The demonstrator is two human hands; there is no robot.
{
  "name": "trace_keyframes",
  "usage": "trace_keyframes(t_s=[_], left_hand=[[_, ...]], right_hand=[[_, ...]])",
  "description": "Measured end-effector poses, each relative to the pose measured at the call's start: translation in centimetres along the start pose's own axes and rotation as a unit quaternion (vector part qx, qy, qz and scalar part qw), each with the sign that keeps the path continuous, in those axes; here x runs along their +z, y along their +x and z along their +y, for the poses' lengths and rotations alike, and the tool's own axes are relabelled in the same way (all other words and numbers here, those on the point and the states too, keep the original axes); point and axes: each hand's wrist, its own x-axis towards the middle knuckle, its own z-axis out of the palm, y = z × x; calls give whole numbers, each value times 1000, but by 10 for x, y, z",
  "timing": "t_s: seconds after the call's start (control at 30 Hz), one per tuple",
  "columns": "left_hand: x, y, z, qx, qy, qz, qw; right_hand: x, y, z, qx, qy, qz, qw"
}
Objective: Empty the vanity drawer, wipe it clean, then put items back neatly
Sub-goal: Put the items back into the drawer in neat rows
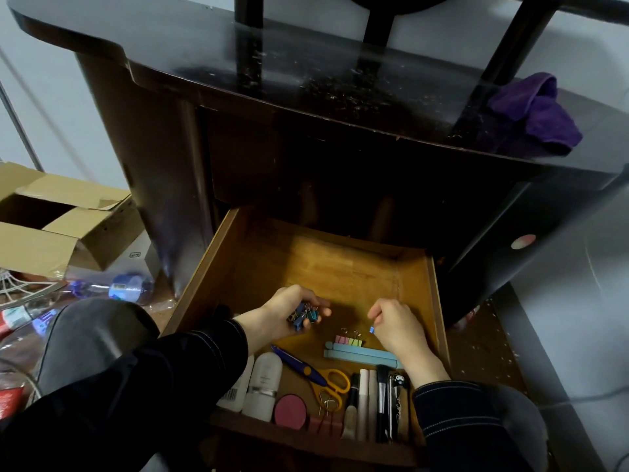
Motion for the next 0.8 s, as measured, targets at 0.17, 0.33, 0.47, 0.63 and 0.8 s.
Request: trace_keyframes(t_s=[0.17, 0.33, 0.47, 0.63, 0.8], left_hand=[[-2, 1, -1, 3, 2, 4, 1000], [-1, 1, -1, 0, 4, 2, 1000], [0, -1, -1, 1, 5, 0, 1000], [0, -2, 0, 1, 3, -2, 1000], [2, -3, 1, -8, 7, -5, 1000]], right_hand=[[3, 1, -2, 11, -8, -47, 999], [5, -1, -2, 0, -17, -51, 999], [6, 0, -1, -2, -20, -58, 998], [6, 2, 0, 10, -23, -56, 998], [5, 1, 2, 3, -21, -53, 998]])
